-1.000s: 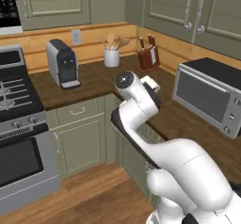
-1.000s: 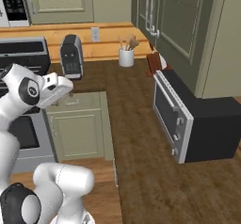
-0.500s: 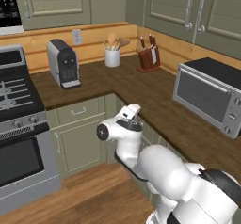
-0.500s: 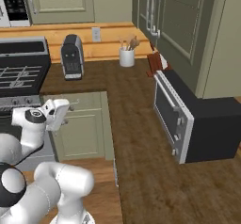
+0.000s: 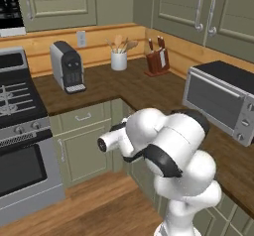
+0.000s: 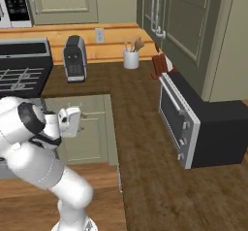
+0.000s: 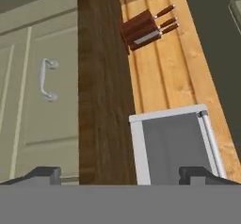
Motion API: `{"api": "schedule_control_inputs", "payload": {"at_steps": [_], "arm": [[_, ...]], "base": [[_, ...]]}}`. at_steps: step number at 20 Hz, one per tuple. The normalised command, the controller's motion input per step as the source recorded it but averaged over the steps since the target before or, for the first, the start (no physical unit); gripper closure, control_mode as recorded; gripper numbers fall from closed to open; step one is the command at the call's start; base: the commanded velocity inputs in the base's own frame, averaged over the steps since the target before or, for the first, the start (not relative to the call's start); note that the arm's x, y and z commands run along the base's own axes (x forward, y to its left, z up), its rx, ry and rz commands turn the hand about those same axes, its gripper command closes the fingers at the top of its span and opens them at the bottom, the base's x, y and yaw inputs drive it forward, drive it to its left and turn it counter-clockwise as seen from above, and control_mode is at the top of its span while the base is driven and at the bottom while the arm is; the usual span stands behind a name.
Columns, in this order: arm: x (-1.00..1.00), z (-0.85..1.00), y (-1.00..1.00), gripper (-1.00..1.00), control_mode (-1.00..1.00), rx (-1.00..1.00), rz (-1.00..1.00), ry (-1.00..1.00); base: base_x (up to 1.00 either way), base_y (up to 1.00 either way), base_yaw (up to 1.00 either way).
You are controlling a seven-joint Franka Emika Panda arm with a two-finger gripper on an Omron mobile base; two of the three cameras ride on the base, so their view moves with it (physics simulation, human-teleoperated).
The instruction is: Take a straw from the drawer in front and place it inside the glass cup on the dining counter.
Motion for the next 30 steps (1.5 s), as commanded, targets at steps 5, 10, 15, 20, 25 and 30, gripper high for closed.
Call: {"api": "schedule_control_inputs", "payload": {"at_steps": [5, 10, 15, 20, 25, 30], "arm": [[0.43, -0.53, -0.01, -1.00, -1.00, -0.14, -0.34, 0.00], [0.35, -0.31, -0.03, -1.00, -1.00, -0.15, -0.27, 0.01], [0.22, -0.21, -0.34, -1.00, -1.00, -0.14, -0.06, 0.00], [0.04, -0.02, -0.67, -1.00, -1.00, 0.00, 0.05, 0.00], [0.00, 0.00, -0.59, -1.00, -1.00, 0.19, 0.21, 0.00], [0.11, 0.00, -0.29, -1.00, -1.00, 0.27, 0.27, 0.00]], "base": [[0.00, 0.00, 0.00], [0.00, 0.00, 0.00], [0.00, 0.00, 0.00], [0.00, 0.00, 0.00], [0.00, 0.00, 0.00], [0.00, 0.00, 0.00]]}}
